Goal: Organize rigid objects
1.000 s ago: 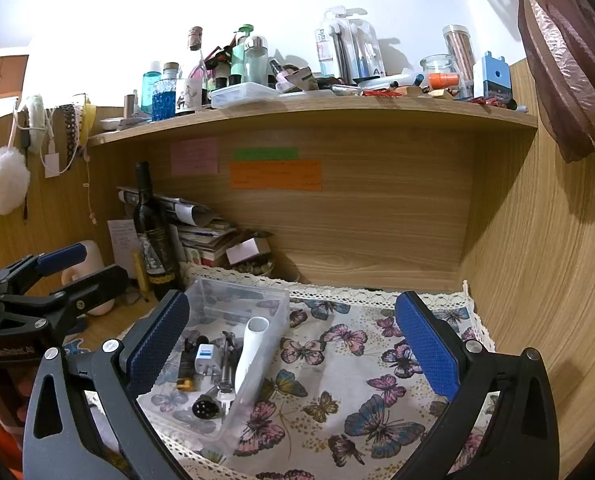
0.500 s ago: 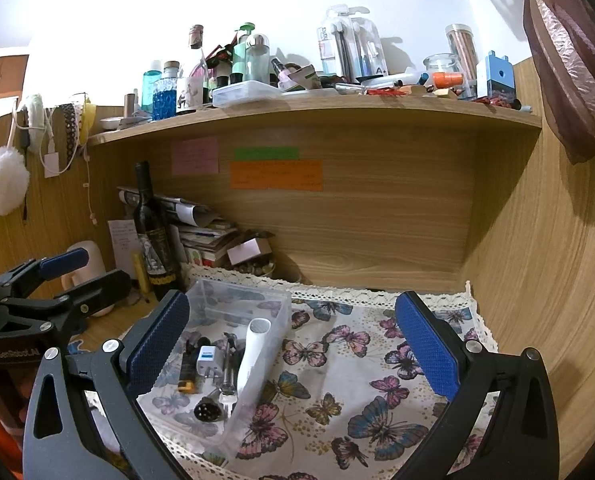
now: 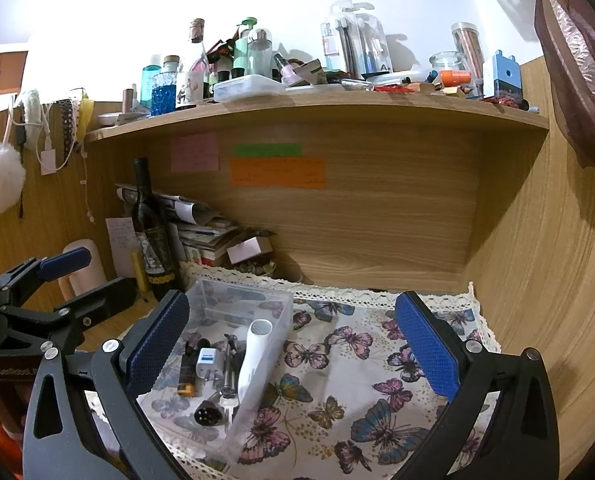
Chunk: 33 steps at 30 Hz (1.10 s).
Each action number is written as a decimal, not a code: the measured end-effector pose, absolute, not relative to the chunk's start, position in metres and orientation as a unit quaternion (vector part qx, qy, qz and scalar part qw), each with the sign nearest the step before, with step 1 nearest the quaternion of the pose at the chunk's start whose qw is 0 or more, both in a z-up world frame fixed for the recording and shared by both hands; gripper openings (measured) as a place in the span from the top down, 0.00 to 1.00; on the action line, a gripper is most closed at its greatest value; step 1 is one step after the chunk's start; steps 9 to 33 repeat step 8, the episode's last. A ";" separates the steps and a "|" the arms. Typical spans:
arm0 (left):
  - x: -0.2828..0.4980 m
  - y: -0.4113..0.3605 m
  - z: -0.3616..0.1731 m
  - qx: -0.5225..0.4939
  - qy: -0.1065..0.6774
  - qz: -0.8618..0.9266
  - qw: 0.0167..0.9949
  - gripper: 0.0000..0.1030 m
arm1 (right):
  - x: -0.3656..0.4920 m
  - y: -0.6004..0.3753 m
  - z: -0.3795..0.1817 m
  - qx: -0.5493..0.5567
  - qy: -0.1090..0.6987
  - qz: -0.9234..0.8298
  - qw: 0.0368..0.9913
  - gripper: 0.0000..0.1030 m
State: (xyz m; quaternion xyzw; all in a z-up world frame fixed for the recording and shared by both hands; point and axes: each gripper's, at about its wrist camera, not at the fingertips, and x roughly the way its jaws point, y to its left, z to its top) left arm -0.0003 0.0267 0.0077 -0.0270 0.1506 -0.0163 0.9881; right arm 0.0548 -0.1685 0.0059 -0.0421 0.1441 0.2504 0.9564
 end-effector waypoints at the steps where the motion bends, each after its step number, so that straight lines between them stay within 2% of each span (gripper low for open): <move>1: 0.001 0.028 0.008 -0.028 0.151 -0.017 0.988 0.00 | 0.056 -0.168 0.006 -0.042 0.145 0.250 0.956 0.00; 33: 0.006 0.031 0.006 -0.031 0.155 -0.022 0.987 0.00 | 0.062 -0.164 0.003 -0.044 0.153 0.247 0.956 0.00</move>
